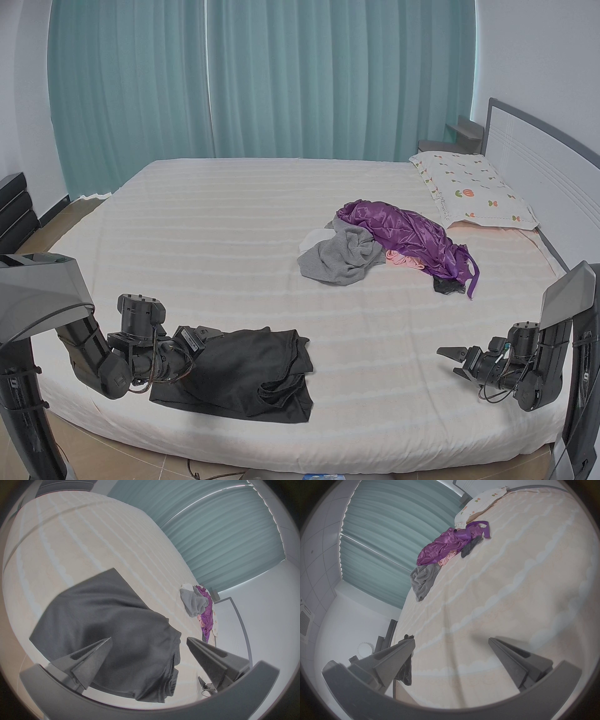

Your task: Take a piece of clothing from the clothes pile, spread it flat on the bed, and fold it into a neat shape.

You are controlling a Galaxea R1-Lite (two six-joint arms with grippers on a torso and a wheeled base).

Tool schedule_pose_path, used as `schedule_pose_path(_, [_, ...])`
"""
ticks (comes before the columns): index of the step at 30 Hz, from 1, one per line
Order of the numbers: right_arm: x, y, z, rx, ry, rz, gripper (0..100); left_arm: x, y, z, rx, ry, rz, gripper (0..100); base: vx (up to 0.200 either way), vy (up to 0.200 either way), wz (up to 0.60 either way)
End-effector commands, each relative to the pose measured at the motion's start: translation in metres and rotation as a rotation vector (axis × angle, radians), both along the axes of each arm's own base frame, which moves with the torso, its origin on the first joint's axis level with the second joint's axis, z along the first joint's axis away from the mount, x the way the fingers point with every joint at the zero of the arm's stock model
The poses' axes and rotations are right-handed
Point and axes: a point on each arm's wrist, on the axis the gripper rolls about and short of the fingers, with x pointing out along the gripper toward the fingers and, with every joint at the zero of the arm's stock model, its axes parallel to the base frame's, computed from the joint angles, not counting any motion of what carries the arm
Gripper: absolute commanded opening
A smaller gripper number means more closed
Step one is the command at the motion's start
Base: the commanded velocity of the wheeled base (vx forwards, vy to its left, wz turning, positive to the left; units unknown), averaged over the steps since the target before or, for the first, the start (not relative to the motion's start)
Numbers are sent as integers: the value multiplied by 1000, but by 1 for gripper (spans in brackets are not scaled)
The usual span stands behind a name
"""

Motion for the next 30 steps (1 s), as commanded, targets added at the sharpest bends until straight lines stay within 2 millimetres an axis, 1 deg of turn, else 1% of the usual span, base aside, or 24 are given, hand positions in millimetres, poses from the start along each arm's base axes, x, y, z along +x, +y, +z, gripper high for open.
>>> schedule_pose_path(1, [1,0,1,-1,-16,0,100,1,4,-7,-11,28,2,100,0,200,0])
schedule_pose_path(12, [3,0,3,-5,-30,-2,100,1,5,-7,-25,32,12,100,0,200,0])
schedule_pose_path(15, [2,9,12,-16,-47,5,100,1,5,-7,-25,32,12,100,0,200,0])
schedule_pose_path(18, [-1,21,19,-44,-57,-7,100,1,5,-7,-25,32,12,100,0,200,0])
schedule_pose_path(19, [-3,29,20,-60,-60,-2,100,1,5,-7,-26,32,11,100,0,200,0])
schedule_pose_path(20, [-3,33,22,-68,-64,-2,100,1,5,-8,-26,33,11,100,0,200,0])
schedule_pose_path(24, [-11,67,27,-139,-85,11,100,1,5,-7,-25,32,11,100,0,200,0])
schedule_pose_path(25, [-11,67,27,-139,-85,11,100,1,5,-7,-25,32,11,100,0,200,0])
schedule_pose_path(26, [-14,85,30,-172,-113,19,100,1,5,-8,-25,33,11,100,0,200,0])
schedule_pose_path(29, [-17,110,32,-193,-141,64,100,1,4,-8,-24,33,8,100,0,200,0])
schedule_pose_path(30, [-18,114,33,-194,-149,72,100,1,4,-8,-23,32,9,100,0,200,0])
